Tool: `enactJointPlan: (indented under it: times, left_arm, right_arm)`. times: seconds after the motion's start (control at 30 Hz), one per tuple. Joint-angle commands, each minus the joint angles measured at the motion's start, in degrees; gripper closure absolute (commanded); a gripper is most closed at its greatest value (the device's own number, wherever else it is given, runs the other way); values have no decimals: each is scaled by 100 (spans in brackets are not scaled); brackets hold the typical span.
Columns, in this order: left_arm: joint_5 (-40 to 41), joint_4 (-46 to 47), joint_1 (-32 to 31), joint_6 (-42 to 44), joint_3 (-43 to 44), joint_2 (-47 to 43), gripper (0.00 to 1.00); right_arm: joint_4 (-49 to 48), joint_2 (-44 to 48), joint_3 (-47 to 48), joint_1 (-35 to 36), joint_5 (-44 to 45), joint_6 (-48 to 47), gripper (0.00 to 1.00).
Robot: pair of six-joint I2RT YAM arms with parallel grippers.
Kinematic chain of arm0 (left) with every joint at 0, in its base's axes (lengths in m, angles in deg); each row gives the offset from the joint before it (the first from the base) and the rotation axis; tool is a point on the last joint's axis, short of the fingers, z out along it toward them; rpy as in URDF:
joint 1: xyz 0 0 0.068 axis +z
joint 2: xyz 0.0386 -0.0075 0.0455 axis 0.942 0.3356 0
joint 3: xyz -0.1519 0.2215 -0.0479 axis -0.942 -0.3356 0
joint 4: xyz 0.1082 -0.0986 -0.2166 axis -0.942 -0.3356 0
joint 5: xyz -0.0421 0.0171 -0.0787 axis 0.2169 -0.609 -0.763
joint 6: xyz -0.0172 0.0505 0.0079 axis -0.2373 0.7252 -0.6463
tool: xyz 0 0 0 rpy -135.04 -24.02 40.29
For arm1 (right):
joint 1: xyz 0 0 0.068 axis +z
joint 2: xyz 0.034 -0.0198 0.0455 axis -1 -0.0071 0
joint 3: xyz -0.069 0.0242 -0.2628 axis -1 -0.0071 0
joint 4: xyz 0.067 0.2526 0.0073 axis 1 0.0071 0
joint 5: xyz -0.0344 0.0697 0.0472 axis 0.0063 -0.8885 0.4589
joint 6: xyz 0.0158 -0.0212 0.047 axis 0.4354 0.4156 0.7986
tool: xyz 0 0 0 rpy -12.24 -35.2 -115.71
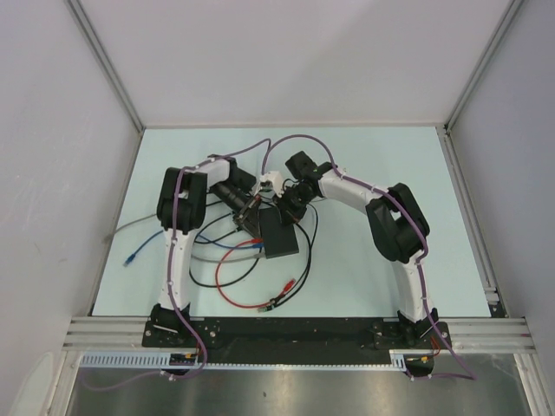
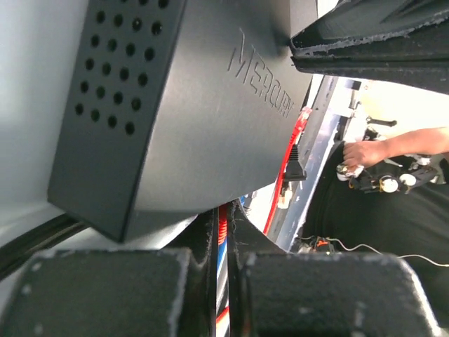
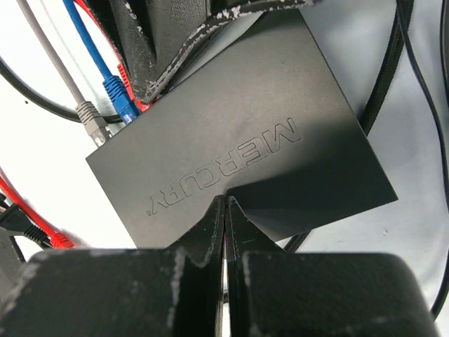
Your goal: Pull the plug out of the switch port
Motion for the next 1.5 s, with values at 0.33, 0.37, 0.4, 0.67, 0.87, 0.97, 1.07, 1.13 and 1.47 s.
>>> enactJointPlan:
  times: [0.33,0.37,0.4,0.67,0.87,0.97,1.07,1.13,1.47]
  left_arm:
    - [917,425,332,-317,-677,-407,100]
    - [847,355,350,-362,-484,-433,100]
    - [820,293,359,-345,-378,-451,100]
    - [1750,-164,438,-275,1377,-451,100]
    - [3735,124,500,33,2067,-363,100]
    - [4388,415,491,50,2093,-372,86]
    - [4170,582,482,-151,2146,-520,58]
    - [3680,714,491,-371,2146,-774,48]
    - [367,2085,544,-1303,21,-2339,41]
  right_arm:
    - [287,-377,-176,-50,562,-207,100]
    - [287,-369,-185,-58,562,-207,100]
    - [278,-377,-185,-58,562,-207,100]
    - [269,-395,-176,-67,544,-199,100]
    - [260,-395,-176,-102,527,-207,100]
    - [269,-412,-159,-103,509,-207,100]
    - [260,-413,-159,-102,500,-207,100]
    - [252,-404,-167,-120,500,-207,100]
    - [278,-491,-97,-146,447,-198,100]
